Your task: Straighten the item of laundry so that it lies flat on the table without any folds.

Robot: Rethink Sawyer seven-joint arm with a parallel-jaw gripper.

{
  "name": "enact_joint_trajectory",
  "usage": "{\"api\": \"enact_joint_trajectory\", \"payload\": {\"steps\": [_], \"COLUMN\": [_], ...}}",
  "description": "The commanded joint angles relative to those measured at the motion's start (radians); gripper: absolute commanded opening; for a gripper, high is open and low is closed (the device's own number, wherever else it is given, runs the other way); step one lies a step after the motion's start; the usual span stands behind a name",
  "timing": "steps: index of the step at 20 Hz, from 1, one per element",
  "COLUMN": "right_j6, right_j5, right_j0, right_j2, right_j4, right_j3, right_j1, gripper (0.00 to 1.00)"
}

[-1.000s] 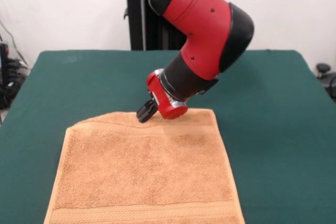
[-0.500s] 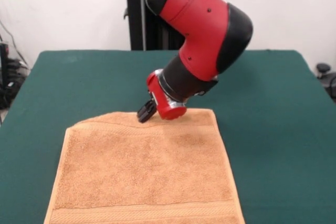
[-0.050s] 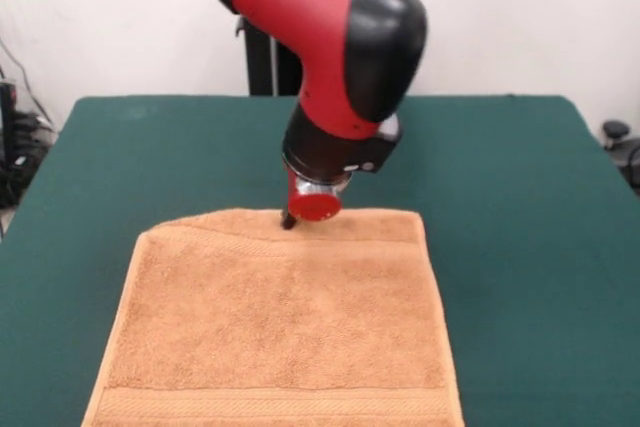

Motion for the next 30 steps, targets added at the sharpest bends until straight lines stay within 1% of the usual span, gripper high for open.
{"api": "enact_joint_trajectory", "payload": {"steps": [1,4,9,14,15,17,18,21,22,23,24,25,26,27,28,29,30], "right_j6": [0.174,0.147,0.162,0.178,0.171,0.159,0.163,0.093,0.077,0.039,-0.024,-0.103,-0.188,-0.306,-0.39,-0.456,-0.497], "right_j5": [0.24,0.254,0.317,0.334,0.32,0.305,0.32,0.307,0.312,0.285,0.212,0.17,0.113,0.045,-0.016,-0.02,0.039], "right_j0": [-0.024,-0.061,-0.077,-0.066,-0.068,-0.062,-0.055,-0.061,-0.065,-0.078,-0.1,-0.134,-0.158,-0.198,-0.234,-0.28,-0.321], "right_j2": [0.376,0.425,0.423,0.41,0.414,0.404,0.389,0.344,0.334,0.318,0.311,0.29,0.247,0.23,0.231,0.26,0.292], "right_j4": [0.149,0.186,0.163,0.138,0.14,0.118,0.096,0.02,0.002,-0.025,-0.05,-0.112,-0.209,-0.319,-0.408,-0.469,-0.519], "right_j3": [0.178,0.225,0.229,0.235,0.237,0.22,0.201,0.162,0.16,0.156,0.156,0.123,0.061,-0.001,-0.049,-0.08,-0.115], "right_j1": [-0.056,-0.091,-0.115,-0.146,-0.145,-0.139,-0.136,-0.119,-0.128,-0.129,-0.125,-0.108,-0.082,-0.067,-0.063,-0.071,-0.079], "gripper": [0.0,0.0,0.0,0.0,0.0,0.0,0.0,0.0,0.0,0.0,0.0,0.0,0.0,0.0,0.0,0.0,0.0]}}
